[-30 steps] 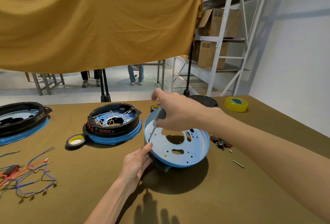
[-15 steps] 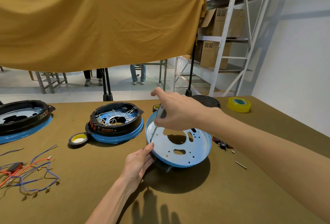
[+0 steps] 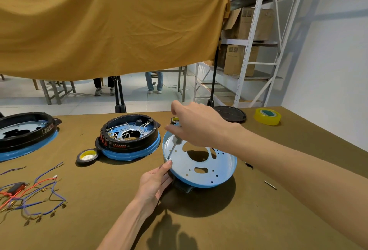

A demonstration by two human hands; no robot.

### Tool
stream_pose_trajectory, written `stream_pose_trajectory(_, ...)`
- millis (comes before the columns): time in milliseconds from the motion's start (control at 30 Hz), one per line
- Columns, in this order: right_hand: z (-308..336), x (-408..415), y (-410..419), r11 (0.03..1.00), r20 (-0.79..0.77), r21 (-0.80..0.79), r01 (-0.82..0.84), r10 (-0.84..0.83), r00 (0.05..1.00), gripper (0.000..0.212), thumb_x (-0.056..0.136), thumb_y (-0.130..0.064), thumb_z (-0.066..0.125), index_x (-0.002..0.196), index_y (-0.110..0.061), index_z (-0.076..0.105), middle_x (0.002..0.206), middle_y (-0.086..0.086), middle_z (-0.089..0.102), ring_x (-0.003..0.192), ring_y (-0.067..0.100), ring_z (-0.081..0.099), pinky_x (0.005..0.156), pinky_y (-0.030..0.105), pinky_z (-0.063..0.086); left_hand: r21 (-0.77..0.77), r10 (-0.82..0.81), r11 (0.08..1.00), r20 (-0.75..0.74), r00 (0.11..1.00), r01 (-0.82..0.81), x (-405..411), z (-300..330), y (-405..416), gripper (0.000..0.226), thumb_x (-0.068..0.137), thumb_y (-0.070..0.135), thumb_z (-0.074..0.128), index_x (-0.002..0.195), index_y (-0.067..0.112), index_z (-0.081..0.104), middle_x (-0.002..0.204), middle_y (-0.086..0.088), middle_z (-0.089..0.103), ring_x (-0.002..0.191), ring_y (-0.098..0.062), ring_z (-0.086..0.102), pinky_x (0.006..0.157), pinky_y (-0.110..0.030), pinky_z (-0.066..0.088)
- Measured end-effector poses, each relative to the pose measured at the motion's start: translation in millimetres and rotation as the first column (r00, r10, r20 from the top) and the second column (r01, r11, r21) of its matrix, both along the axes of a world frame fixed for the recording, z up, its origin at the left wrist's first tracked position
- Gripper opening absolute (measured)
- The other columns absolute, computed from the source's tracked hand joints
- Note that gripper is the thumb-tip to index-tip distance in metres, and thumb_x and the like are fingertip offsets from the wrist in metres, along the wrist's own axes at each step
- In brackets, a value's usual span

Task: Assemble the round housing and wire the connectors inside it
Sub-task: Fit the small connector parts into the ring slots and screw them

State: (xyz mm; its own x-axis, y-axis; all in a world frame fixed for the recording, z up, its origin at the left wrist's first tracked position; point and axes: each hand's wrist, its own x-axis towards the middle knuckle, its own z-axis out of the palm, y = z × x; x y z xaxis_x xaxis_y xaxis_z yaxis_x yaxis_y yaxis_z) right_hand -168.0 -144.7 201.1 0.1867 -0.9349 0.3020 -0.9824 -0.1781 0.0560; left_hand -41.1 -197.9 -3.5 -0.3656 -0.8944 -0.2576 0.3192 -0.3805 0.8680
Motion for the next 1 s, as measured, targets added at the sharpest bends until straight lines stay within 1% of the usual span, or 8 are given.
stream_pose_trajectory(100, 5, 0, 2, 0.972, 0.170, 0.228, -0.058, 0.019, 0.985, 0.049, 0.086, -0.027, 0.079, 0.120, -0.018, 0.045, 0.097, 0.002, 0.055, 0.085, 0.020, 0.056, 0.066, 0.036, 0.053, -0.011, -0.008, 1.000, 0.010, 1.000, 0.008, 1, 0, 0, 0.051, 0.062, 0.041, 0.085, 0.106, 0.022, 0.066, 0.094, 0.005, 0.079, 0.107, -0.020, 0.066, 0.110, -0.043, 0.048)
stream_pose_trajectory(300, 4, 0, -3, 0.995, 0.047, 0.063, 0.078, -0.081, 0.996, 0.031, 0.102, -0.042, 0.058, 0.113, -0.015, 0.049, 0.084, 0.002, 0.056, 0.071, 0.017, 0.053, 0.054, 0.029, 0.041, -0.022, -0.006, 1.000, 0.000, 1.000, 0.006, 1, 1, 1, 0.044, 0.064, 0.040, 0.084, 0.101, 0.022, 0.067, 0.123, 0.003, 0.067, 0.117, -0.026, 0.062, 0.106, -0.041, 0.050)
stream_pose_trajectory(433, 11, -5, 0, 0.950, 0.154, 0.310, 0.040, -0.092, 0.984, 0.051, 0.088, -0.028, 0.078, 0.123, -0.016, 0.043, 0.107, 0.007, 0.055, 0.092, 0.024, 0.060, 0.078, 0.042, 0.060, -0.039, -0.010, 0.999, -0.005, 1.000, 0.010, 2, 1, 2, 0.051, 0.065, 0.041, 0.084, 0.109, 0.022, 0.066, 0.126, 0.000, 0.066, 0.117, -0.024, 0.062, 0.101, -0.037, 0.051)
stream_pose_trajectory(567, 7, -3, 0, 0.992, 0.003, 0.084, 0.097, -0.097, 0.995, 0.032, 0.099, -0.040, 0.064, 0.114, -0.017, 0.047, 0.083, 0.000, 0.055, 0.068, 0.014, 0.051, 0.053, 0.028, 0.041, -0.022, -0.002, 1.000, 0.002, 1.000, 0.002, 1, 1, 2, 0.047, 0.065, 0.040, 0.085, 0.105, 0.021, 0.066, 0.134, -0.008, 0.065, 0.126, -0.029, 0.060, 0.104, -0.040, 0.051)
stream_pose_trajectory(633, 5, -3, 0, 0.992, 0.004, 0.061, 0.106, -0.106, 0.994, 0.034, 0.103, -0.044, 0.056, 0.120, -0.016, 0.047, 0.082, -0.001, 0.052, 0.067, 0.014, 0.049, 0.052, 0.028, 0.037, -0.023, -0.002, 1.000, 0.005, 1.000, 0.002, 1, 1, 2, 0.047, 0.064, 0.041, 0.085, 0.102, 0.022, 0.067, 0.134, -0.008, 0.065, 0.127, -0.030, 0.060, 0.103, -0.039, 0.051)
stream_pose_trajectory(767, 10, -4, 4, 0.958, 0.141, 0.284, 0.025, -0.068, 0.988, 0.056, 0.086, -0.025, 0.079, 0.125, -0.016, 0.040, 0.104, 0.007, 0.054, 0.089, 0.023, 0.057, 0.073, 0.040, 0.057, -0.030, 0.001, 1.000, 0.010, 1.000, -0.001, 1, -1, 1, 0.060, 0.061, 0.043, 0.086, 0.112, 0.018, 0.067, 0.129, -0.003, 0.067, 0.124, -0.027, 0.061, 0.108, -0.042, 0.049)
stream_pose_trajectory(933, 6, 2, -1, 0.997, -0.045, 0.007, 0.078, -0.077, 0.996, 0.032, 0.102, -0.044, 0.056, 0.117, -0.015, 0.050, 0.078, -0.002, 0.052, 0.065, 0.012, 0.048, 0.051, 0.027, 0.034, -0.036, -0.005, 0.999, 0.002, 1.000, 0.005, 1, -1, 3, 0.046, 0.067, 0.041, 0.084, 0.105, 0.022, 0.067, 0.125, 0.001, 0.067, 0.117, -0.024, 0.062, 0.102, -0.039, 0.051)
stream_pose_trajectory(1000, 6, 1, -2, 0.993, -0.003, 0.096, 0.072, -0.072, 0.997, 0.037, 0.101, -0.045, 0.058, 0.122, -0.016, 0.049, 0.087, 0.001, 0.054, 0.073, 0.016, 0.053, 0.057, 0.030, 0.043, -0.033, -0.001, 0.999, 0.005, 1.000, 0.001, 1, -1, 2, 0.049, 0.065, 0.041, 0.084, 0.106, 0.021, 0.067, 0.123, 0.003, 0.067, 0.116, -0.024, 0.063, 0.102, -0.039, 0.052)
